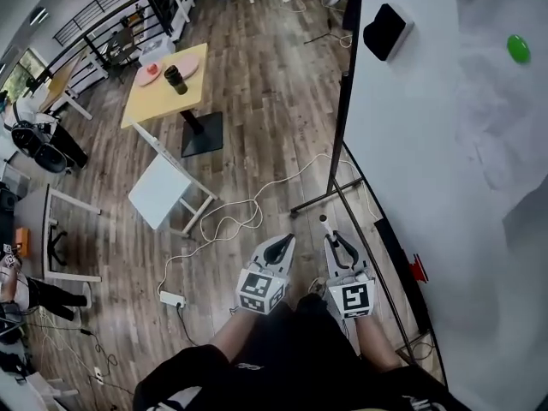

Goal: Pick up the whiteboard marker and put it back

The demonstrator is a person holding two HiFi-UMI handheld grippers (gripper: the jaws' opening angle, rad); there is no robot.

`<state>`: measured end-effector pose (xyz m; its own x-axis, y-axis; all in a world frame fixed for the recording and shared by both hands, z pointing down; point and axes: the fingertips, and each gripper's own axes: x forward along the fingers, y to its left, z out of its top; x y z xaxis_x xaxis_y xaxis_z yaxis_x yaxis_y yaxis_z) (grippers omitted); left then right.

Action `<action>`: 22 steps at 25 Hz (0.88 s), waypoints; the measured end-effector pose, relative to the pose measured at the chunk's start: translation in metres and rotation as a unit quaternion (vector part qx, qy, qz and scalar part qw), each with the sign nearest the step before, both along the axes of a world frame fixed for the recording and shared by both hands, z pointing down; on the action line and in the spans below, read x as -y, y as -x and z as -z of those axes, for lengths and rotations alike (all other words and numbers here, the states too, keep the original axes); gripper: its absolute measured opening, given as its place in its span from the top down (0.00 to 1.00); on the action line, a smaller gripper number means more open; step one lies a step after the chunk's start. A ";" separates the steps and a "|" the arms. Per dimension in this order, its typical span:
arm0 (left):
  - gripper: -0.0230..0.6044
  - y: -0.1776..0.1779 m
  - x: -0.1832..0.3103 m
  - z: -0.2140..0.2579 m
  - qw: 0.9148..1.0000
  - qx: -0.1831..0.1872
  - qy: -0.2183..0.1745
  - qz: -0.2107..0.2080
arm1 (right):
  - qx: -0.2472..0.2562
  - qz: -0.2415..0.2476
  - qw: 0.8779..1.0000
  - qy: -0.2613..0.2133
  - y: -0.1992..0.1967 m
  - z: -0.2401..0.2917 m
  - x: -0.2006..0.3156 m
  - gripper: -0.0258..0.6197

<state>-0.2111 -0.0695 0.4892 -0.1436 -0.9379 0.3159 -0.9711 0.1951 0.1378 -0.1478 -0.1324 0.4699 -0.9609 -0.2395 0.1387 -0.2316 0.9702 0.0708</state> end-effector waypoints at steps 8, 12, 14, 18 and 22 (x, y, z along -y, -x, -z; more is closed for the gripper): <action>0.95 0.028 0.029 -0.013 0.999 -0.013 0.004 -0.040 | -0.018 -0.068 0.998 0.001 0.006 -0.014 0.040 0.87; 0.95 0.038 0.049 -0.021 0.994 -0.030 0.010 -0.106 | -0.026 -0.122 0.992 0.005 0.014 -0.015 0.046 0.87; 0.95 0.048 0.064 -0.016 0.989 -0.028 0.002 -0.142 | -0.031 -0.153 0.988 0.002 0.021 -0.013 0.050 0.87; 0.95 0.066 0.093 -0.007 0.977 -0.027 -0.019 -0.213 | -0.048 -0.215 0.975 -0.005 0.032 -0.015 0.053 0.87; 0.95 0.061 0.107 -0.020 0.955 -0.045 -0.014 -0.293 | -0.083 -0.283 0.955 -0.017 0.023 -0.020 0.048 0.87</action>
<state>-0.2722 -0.1762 0.5092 0.4359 -0.8565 0.2764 -0.8960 -0.3839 0.2233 -0.1705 -0.1801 0.4894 -0.6415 -0.7216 0.2603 -0.7016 0.6891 0.1814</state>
